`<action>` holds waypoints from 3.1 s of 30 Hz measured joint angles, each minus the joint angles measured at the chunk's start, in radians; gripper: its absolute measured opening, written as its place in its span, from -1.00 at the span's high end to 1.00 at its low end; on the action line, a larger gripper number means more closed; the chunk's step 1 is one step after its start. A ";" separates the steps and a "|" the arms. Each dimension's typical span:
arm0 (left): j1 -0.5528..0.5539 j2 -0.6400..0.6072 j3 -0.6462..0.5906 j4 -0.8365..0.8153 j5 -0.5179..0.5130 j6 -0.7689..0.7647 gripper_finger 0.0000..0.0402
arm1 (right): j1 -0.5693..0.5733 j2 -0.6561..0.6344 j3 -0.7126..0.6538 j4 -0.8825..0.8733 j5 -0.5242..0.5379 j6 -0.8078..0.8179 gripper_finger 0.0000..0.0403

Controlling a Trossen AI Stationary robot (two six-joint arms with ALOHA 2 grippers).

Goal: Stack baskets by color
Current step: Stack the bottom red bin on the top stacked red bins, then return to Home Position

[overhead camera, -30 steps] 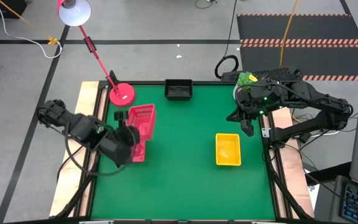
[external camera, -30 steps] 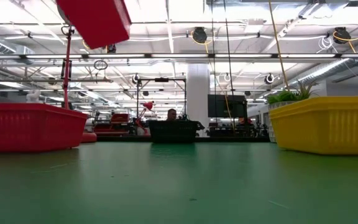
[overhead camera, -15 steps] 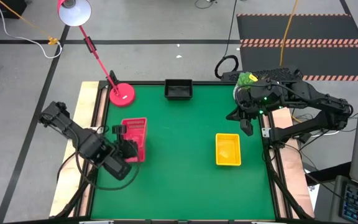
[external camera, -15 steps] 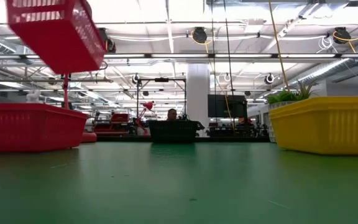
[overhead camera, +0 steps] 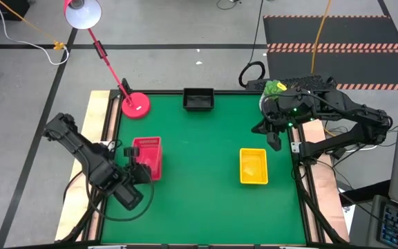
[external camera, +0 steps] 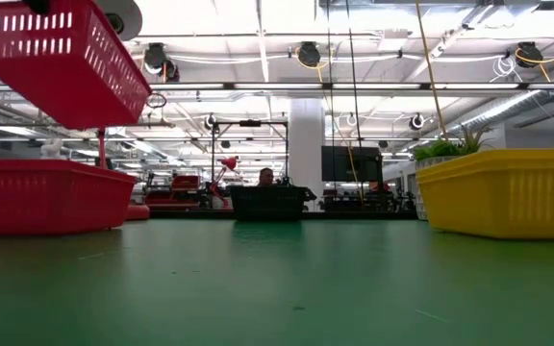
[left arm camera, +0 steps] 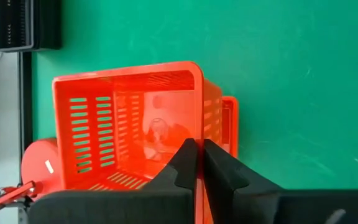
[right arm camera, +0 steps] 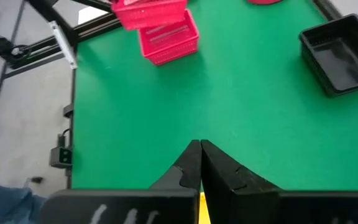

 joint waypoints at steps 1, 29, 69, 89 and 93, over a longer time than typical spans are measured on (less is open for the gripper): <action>-0.002 0.000 -0.013 0.010 -0.005 0.000 0.92 | 0.000 0.000 0.000 0.000 0.011 0.000 1.00; -0.014 0.001 -0.260 0.201 -0.004 -0.021 0.90 | 0.000 0.000 0.000 0.000 0.016 0.025 1.00; 0.107 -0.284 -0.085 0.074 -0.116 0.086 0.07 | 0.000 -0.017 0.000 0.123 0.010 -0.066 1.00; 0.536 -0.402 0.143 0.205 -0.300 0.520 0.86 | 0.000 -0.115 -0.008 0.358 0.055 -0.448 1.00; 0.609 -0.420 0.143 0.178 -0.291 0.410 0.90 | 0.000 -0.120 -0.039 0.355 0.106 -0.515 1.00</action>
